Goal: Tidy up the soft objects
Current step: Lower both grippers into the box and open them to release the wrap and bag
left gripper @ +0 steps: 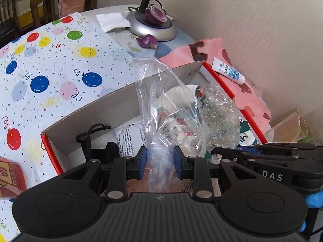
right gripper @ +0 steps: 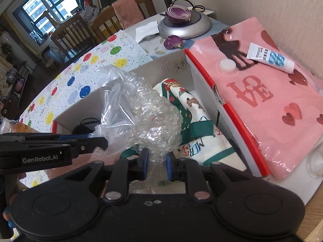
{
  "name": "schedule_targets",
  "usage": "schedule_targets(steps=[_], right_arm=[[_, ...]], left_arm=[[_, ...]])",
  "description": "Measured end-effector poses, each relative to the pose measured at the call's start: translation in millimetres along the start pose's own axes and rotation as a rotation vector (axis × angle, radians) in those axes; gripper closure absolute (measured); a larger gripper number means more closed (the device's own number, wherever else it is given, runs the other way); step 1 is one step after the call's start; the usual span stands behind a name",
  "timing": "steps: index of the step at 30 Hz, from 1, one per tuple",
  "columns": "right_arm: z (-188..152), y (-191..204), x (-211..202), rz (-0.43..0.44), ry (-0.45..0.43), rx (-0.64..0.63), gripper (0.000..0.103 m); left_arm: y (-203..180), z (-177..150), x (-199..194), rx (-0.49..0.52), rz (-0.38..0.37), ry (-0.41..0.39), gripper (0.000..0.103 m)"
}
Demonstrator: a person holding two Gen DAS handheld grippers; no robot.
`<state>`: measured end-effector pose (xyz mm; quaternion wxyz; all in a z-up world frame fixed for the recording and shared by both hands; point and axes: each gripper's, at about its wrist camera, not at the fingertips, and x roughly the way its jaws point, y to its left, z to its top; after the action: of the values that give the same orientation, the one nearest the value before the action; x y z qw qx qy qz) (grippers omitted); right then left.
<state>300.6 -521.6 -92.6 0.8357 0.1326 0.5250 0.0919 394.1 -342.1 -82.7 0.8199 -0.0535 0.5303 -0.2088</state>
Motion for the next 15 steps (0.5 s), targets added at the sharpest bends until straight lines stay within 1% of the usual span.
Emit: schedule_targets(steps=[3,9,10,11,12,13,14,15], right_arm=[[0.7,-0.7,1.4,0.005,0.0,0.01,0.083],[3.6,6.2,-11.9,0.02,-0.035,-0.026,0.078],[4.2,7.5,-14.9,0.024,-0.043,-0.031,0.076],[4.6,9.0,-18.1,0.026,-0.052,-0.037,0.074],[5.3,11.1,-21.0,0.025,-0.061,-0.043,0.067],[5.2,12.5,-24.0,0.026,-0.071,-0.05,0.059],[4.6,14.2,-26.9,0.028,-0.081,-0.057,0.055],[4.3,15.7,-29.2,0.027,-0.089,-0.068,0.047]], left_arm=[[2.3,-1.0,0.9,0.001,0.001,-0.004,0.075],[-3.7,-6.3,-6.7,0.072,0.02,-0.044,0.072],[-5.0,-7.4,-8.1,0.082,0.026,-0.051,0.067],[-5.5,-8.1,-9.8,0.088,0.027,-0.058,0.06],[-5.7,-8.7,-11.1,0.089,0.024,-0.063,0.039],[-5.4,-9.3,-12.7,0.086,0.021,-0.067,0.029],[-4.8,-10.1,-14.5,0.081,0.021,-0.07,0.028],[-4.0,-11.0,-16.4,0.077,0.022,-0.076,0.028]])
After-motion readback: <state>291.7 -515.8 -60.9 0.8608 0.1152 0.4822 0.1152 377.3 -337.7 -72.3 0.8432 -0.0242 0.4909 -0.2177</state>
